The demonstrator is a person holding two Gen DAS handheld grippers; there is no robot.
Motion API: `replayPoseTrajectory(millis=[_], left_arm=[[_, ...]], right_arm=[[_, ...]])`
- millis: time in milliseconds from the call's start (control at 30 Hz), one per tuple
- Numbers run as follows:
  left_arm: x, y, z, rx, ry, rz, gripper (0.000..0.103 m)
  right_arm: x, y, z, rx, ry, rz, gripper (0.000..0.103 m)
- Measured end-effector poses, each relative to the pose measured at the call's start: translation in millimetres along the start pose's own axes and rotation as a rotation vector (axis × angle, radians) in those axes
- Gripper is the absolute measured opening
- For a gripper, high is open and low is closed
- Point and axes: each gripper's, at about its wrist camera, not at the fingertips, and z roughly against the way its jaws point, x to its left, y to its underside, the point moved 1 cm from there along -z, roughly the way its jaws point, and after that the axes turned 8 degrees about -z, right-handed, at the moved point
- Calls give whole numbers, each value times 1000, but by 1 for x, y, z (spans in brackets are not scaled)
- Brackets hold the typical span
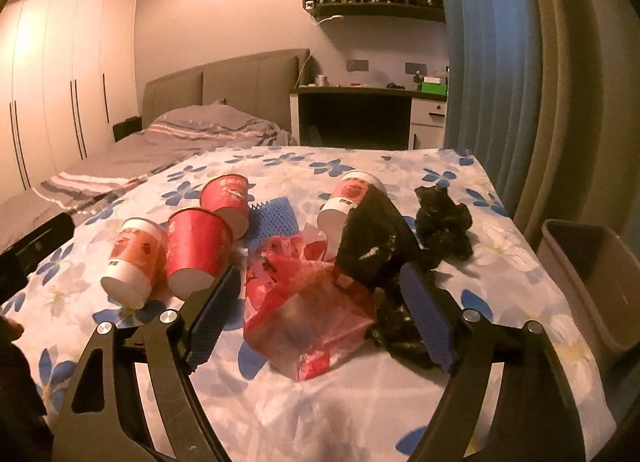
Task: Collect trash
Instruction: 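Grasp the red plastic bag with the right gripper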
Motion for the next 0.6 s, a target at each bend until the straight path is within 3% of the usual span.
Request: replayPoseTrajectory(millis=[200,400,533,567,600], left_arm=[[-1,2,-9,23,7,-9,96],[0,4,-19,52,15,-1,96],[-2,5,-23,62,22,-6,96],[-3,5,-23,63,22,-7,96],[-3,6,-24,67,23,-10,96]], right_arm=[[2,1,-30,71,0,14,69],[0,0,-42,127,-28,21,53],[2,1,-45,153,-59,32,33],[2,2,-44,153,-67,35,19],[3,2,-44,156,-76,40,12]])
